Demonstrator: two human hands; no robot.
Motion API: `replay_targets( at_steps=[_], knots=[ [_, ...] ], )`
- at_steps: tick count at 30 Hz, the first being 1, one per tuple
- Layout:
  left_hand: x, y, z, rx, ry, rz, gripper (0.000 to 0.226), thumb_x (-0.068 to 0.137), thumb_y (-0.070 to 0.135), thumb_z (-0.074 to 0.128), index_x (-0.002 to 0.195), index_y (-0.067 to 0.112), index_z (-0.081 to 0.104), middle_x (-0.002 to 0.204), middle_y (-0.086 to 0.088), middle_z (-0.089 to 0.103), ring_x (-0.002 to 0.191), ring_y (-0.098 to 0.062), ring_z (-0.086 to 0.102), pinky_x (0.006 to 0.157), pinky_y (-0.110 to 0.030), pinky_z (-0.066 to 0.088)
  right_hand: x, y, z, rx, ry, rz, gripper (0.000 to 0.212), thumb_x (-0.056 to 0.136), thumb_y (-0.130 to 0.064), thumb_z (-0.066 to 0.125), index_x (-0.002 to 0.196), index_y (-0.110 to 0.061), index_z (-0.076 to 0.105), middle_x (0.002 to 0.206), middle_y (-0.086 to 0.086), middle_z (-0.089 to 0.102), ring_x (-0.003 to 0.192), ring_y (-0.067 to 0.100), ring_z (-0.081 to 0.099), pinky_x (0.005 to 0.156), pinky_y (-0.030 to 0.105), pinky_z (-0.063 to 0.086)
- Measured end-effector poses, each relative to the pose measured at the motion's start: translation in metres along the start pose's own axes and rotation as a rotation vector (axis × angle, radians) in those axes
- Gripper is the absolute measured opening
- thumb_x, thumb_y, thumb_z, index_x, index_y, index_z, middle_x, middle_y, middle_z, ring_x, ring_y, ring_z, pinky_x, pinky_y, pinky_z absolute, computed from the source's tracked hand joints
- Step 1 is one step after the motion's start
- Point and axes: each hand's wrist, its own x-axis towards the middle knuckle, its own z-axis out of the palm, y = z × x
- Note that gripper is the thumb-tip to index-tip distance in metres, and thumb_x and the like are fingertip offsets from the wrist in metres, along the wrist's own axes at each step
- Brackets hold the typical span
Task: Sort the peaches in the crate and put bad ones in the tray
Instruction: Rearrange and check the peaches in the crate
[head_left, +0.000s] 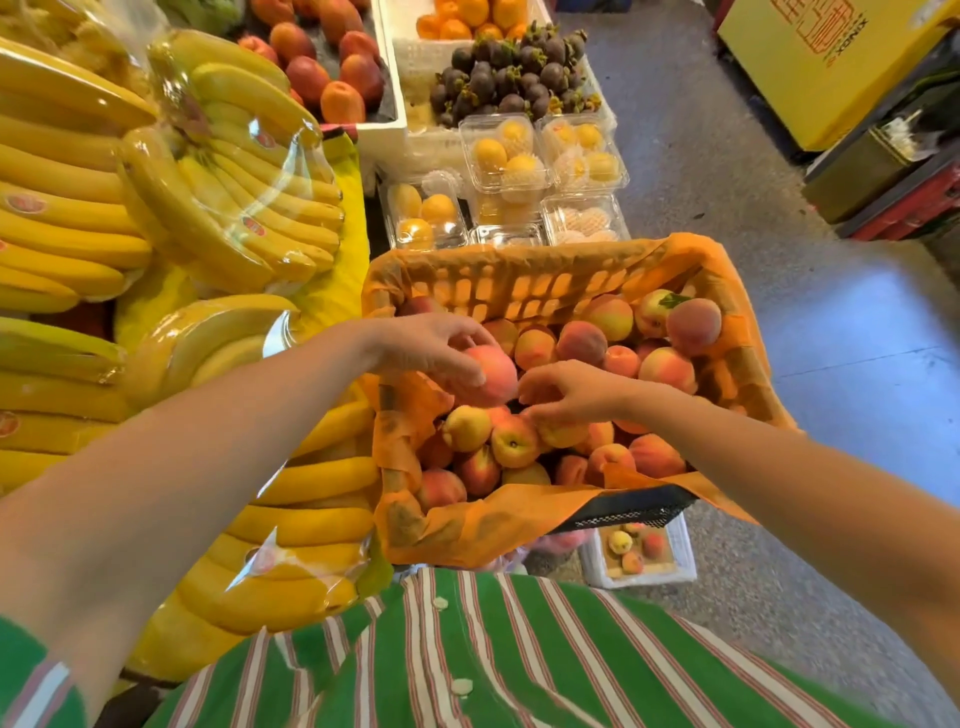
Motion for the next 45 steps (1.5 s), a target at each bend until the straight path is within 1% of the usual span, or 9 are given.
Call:
replay_targets(
  at_steps=[3, 6, 14, 20, 25, 33, 39, 42, 45],
  knots=[
    [0.0, 0.001, -0.002, -0.329, 0.049, -0.005, 0.042, 0.085, 0.025, 0.067, 0.125, 0.021, 0.053, 0.121, -0.006, 0.053, 0.107, -0.022, 0.058, 0.081, -0.035, 0.057, -0.009, -0.004, -0.013, 0.419, 0.082, 0.019, 0.028, 0.094, -0.017, 0.059, 0.122, -0.022, 0.056, 0.118, 0.0, 0.064, 0.104, 0.008, 0.064, 0.089, 0.024, 0.054],
    [0.004, 0.007, -0.001, -0.477, 0.046, 0.01, 0.038, 0.091, 0.026, 0.06, 0.125, 0.008, 0.054, 0.12, -0.01, 0.061, 0.103, -0.021, 0.065, 0.072, -0.025, 0.056, -0.021, -0.008, -0.024, 0.72, 0.163, -0.002, 0.058, 0.085, -0.026, 0.068, 0.138, -0.026, 0.046, 0.127, 0.002, 0.059, 0.111, 0.015, 0.064, 0.087, 0.029, 0.054],
    [0.026, 0.045, 0.029, -0.239, 0.041, 0.028, 0.047, 0.093, 0.051, 0.05, 0.104, 0.008, 0.066, 0.097, -0.014, 0.073, 0.085, -0.022, 0.072, 0.072, -0.028, 0.058, -0.05, -0.005, -0.032, 0.67, 0.264, 0.064, 0.049, 0.085, -0.028, 0.071, 0.13, -0.026, 0.05, 0.123, 0.0, 0.057, 0.112, 0.012, 0.058, 0.087, 0.026, 0.056],
    [0.042, 0.052, 0.037, 0.08, 0.039, 0.082, 0.039, 0.097, 0.041, 0.049, 0.115, 0.009, 0.063, 0.107, -0.008, 0.068, 0.095, -0.02, 0.064, 0.066, -0.018, 0.045, -0.09, 0.033, -0.053, 0.259, 0.028, 0.261, 0.059, 0.079, -0.05, 0.072, 0.131, -0.035, 0.048, 0.126, -0.011, 0.047, 0.115, 0.014, 0.051, 0.087, 0.025, 0.046],
    [0.054, 0.047, 0.051, 0.375, -0.137, -0.001, 0.045, 0.094, 0.037, 0.057, 0.133, 0.017, 0.05, 0.13, -0.003, 0.052, 0.116, -0.018, 0.051, 0.093, -0.029, 0.043, -0.107, 0.038, -0.052, -0.058, -0.118, 0.352, 0.056, 0.073, -0.039, 0.081, 0.12, -0.043, 0.049, 0.109, -0.019, 0.046, 0.104, 0.009, 0.047, 0.072, 0.014, 0.04],
    [0.06, 0.035, 0.057, 0.315, -0.185, -0.019, 0.045, 0.094, 0.039, 0.056, 0.134, 0.02, 0.05, 0.122, 0.003, 0.05, 0.109, -0.017, 0.052, 0.089, -0.03, 0.043, -0.093, 0.046, -0.027, -0.519, -0.078, 0.245, 0.065, 0.077, -0.045, 0.072, 0.136, -0.036, 0.047, 0.118, -0.004, 0.054, 0.098, 0.02, 0.054, 0.066, 0.031, 0.038],
    [0.036, 0.028, 0.019, 0.418, 0.215, 0.251, 0.016, 0.092, 0.03, 0.059, 0.105, 0.026, 0.067, 0.107, 0.005, 0.067, 0.099, -0.012, 0.06, 0.088, -0.038, 0.051, -0.08, 0.02, -0.042, -0.302, 0.043, 0.132, 0.045, 0.087, -0.041, 0.065, 0.129, -0.026, 0.056, 0.09, -0.016, 0.055, 0.08, 0.005, 0.053, 0.065, 0.02, 0.038],
    [0.012, 0.02, -0.003, 0.548, 0.631, 0.397, 0.012, 0.087, 0.023, 0.061, 0.094, 0.023, 0.072, 0.096, 0.003, 0.07, 0.091, -0.015, 0.062, 0.081, -0.034, 0.05, -0.054, 0.001, -0.05, -0.004, 0.084, 0.086, 0.043, 0.088, -0.041, 0.066, 0.126, -0.024, 0.059, 0.113, -0.007, 0.063, 0.104, 0.011, 0.06, 0.088, 0.026, 0.049],
    [-0.005, -0.005, -0.019, 0.782, 0.913, 0.35, 0.023, 0.08, 0.023, 0.063, 0.101, 0.017, 0.071, 0.105, -0.008, 0.067, 0.105, -0.032, 0.057, 0.087, -0.041, 0.043, -0.015, -0.02, -0.049, 0.187, 0.096, 0.03, 0.048, 0.09, -0.04, 0.063, 0.132, -0.02, 0.054, 0.121, -0.002, 0.062, 0.111, 0.013, 0.059, 0.093, 0.03, 0.05]
  ],
)
